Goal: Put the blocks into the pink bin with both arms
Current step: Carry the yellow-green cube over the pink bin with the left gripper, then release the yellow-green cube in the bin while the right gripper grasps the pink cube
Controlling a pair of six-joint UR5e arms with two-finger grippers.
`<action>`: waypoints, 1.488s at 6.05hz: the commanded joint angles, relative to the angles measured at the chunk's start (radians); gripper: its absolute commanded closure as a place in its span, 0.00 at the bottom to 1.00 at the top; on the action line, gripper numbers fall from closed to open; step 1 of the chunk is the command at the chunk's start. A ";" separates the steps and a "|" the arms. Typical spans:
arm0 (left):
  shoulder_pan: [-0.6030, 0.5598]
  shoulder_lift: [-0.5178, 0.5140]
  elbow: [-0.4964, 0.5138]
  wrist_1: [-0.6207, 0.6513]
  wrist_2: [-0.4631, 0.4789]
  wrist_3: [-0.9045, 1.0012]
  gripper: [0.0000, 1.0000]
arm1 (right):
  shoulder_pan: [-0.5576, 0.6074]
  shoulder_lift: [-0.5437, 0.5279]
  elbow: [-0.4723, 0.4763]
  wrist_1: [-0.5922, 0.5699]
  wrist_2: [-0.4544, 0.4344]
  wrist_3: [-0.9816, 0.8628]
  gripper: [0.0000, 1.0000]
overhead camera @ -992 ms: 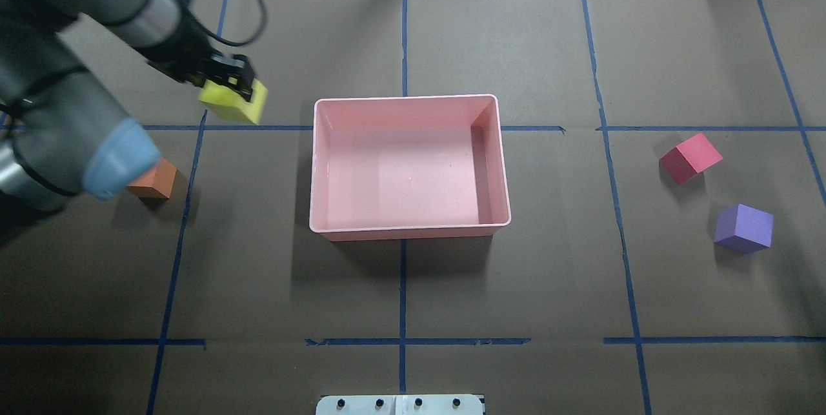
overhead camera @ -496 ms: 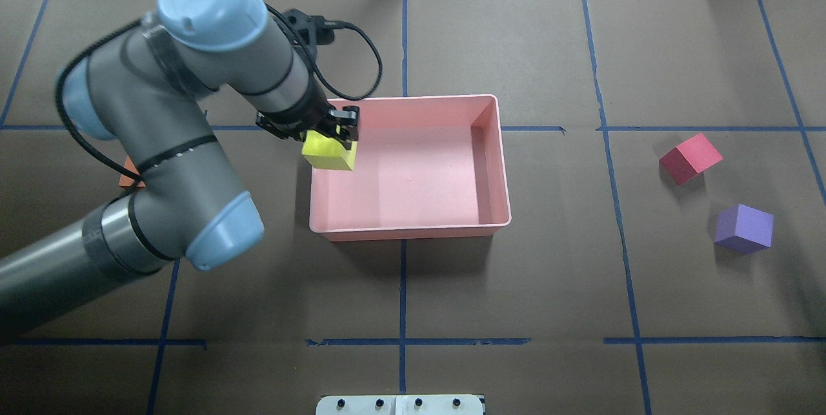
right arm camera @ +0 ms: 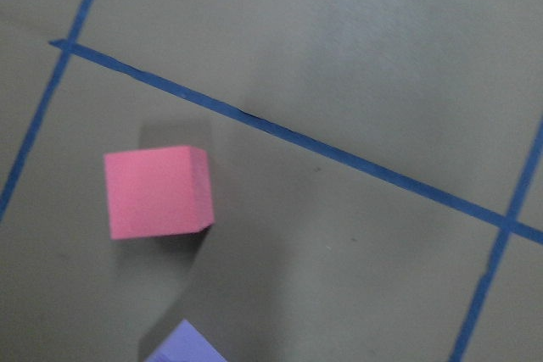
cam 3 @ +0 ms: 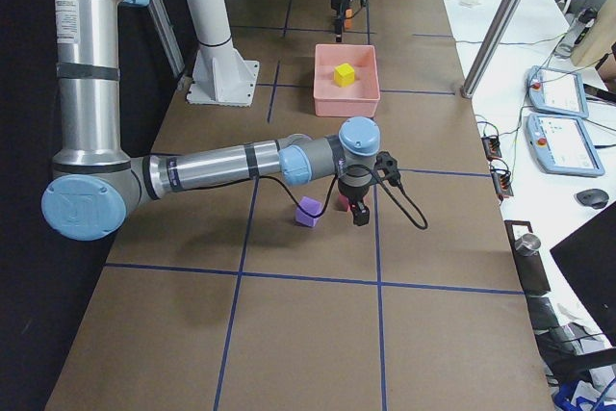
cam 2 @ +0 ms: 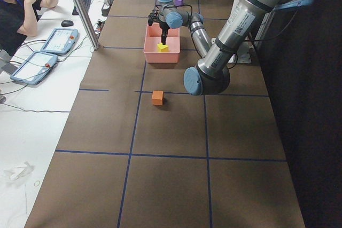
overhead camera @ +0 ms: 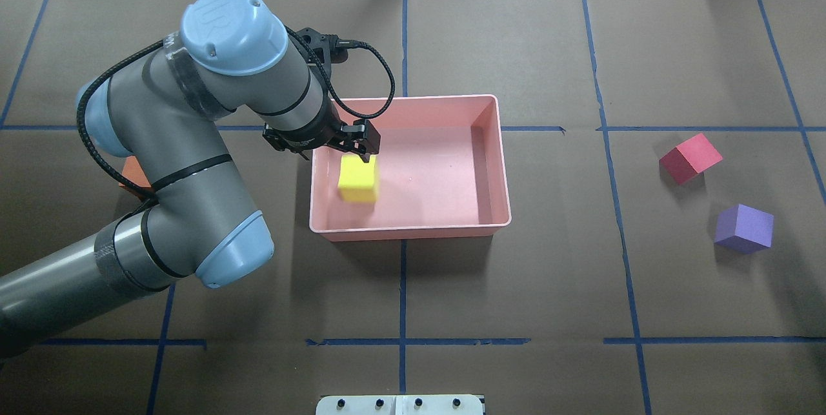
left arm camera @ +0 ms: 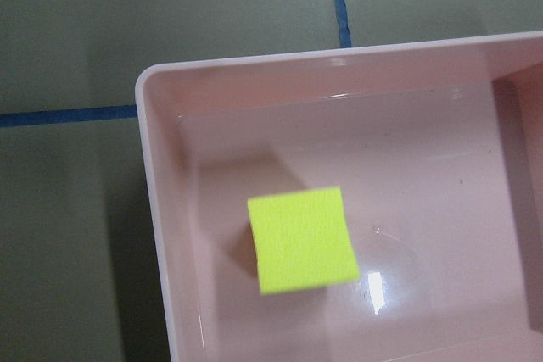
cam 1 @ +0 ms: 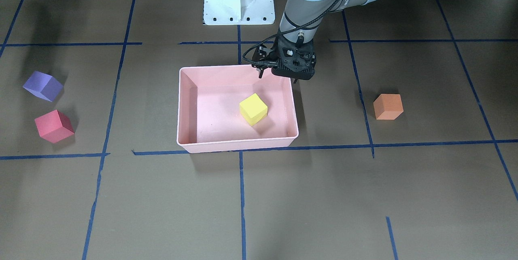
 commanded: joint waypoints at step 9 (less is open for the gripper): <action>0.000 0.008 -0.007 0.000 0.004 0.001 0.00 | -0.344 0.145 -0.254 0.227 -0.169 0.262 0.45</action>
